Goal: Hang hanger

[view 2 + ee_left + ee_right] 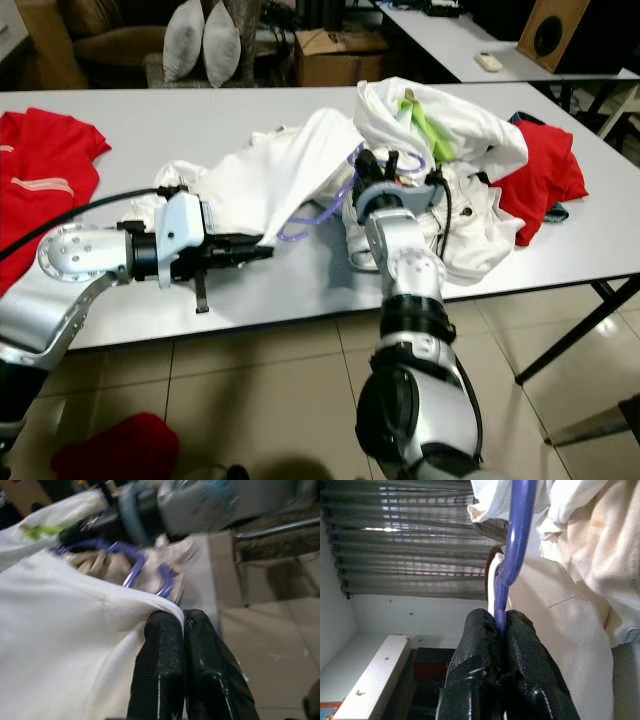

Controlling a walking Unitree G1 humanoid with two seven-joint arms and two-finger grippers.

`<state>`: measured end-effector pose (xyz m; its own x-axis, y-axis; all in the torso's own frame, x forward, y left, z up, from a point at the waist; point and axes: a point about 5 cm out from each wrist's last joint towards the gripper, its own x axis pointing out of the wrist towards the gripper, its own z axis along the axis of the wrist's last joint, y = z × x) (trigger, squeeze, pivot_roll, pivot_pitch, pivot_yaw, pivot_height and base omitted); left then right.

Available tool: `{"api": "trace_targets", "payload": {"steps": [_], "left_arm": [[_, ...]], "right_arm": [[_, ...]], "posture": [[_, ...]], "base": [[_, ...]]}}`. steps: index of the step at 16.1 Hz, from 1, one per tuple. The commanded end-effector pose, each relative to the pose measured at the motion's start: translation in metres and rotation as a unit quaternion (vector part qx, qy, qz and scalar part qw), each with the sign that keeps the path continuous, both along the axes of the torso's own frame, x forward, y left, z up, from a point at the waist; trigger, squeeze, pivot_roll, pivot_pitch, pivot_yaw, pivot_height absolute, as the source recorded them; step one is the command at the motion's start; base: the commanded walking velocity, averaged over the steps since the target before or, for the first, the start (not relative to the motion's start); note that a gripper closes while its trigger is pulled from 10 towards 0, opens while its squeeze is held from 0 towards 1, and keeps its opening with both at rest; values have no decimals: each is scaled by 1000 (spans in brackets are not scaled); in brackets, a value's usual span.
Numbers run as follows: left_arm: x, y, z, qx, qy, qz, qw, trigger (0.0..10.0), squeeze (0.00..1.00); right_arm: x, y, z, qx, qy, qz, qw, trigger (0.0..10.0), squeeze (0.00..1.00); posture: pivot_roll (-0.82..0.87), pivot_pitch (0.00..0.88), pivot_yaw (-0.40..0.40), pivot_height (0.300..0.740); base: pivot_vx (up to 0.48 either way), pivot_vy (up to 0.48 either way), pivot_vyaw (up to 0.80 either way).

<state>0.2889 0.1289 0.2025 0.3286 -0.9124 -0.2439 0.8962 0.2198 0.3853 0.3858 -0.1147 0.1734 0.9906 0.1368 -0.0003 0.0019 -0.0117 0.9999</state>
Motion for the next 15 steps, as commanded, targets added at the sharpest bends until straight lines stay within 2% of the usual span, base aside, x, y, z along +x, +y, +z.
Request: {"api": "trace_targets", "payload": {"steps": [1,3,4,5,6,8,9,11,12,13,14,15], "left_arm": [[-4,-2,2,-6,9,-13,1000,0,0],[-1,-8,3,-40,20,-1,999,0,0],[0,-16,7,-68,27,-6,997,0,0],[-1,-25,15,-103,38,-23,994,0,0],[-4,-34,23,-130,51,-45,989,0,0],[-2,-41,23,-133,53,-44,989,0,0],[6,-43,19,-113,34,-13,993,0,0],[16,-46,18,-109,19,21,994,275,0],[18,-49,19,-115,22,25,993,0,0],[16,-53,19,-121,30,17,992,196,0],[8,-63,12,-114,54,-11,992,2784,0],[6,-65,4,-96,62,-15,993,3569,0]], "right_arm": [[3,8,5,20,-1,-5,1000,10000,0],[6,15,8,-2,-9,4,1000,10000,0],[7,19,8,-34,-11,5,999,10000,0],[8,21,6,-49,-4,-1,999,10000,0],[9,23,5,-41,2,-7,999,10000,0],[10,26,5,-52,-1,1,999,10000,0],[7,33,5,-96,-14,33,995,10000,0],[-2,38,2,-121,-32,69,990,10000,0],[-6,37,2,-126,-42,80,988,10000,0],[-10,36,2,-118,-48,85,988,10000,0],[-17,29,1,-97,-57,86,990,10000,0],[-19,25,0,-87,-59,83,991,10000,0]], "posture": [[-127,0,-4,740],[-126,0,-2,740],[-127,0,-1,740],[-128,0,2,740],[-126,0,3,740],[-127,0,5,740],[-129,0,7,740],[-133,0,10,740],[-133,0,10,740],[-138,0,12,740],[-145,0,17,740],[-156,0,23,740]], "base": [[0,0,0],[0,0,0],[0,0,0],[0,0,0],[0,0,0],[0,0,0],[0,0,0],[0,0,0],[0,0,0],[0,0,0],[0,0,0],[0,0,0]]}}
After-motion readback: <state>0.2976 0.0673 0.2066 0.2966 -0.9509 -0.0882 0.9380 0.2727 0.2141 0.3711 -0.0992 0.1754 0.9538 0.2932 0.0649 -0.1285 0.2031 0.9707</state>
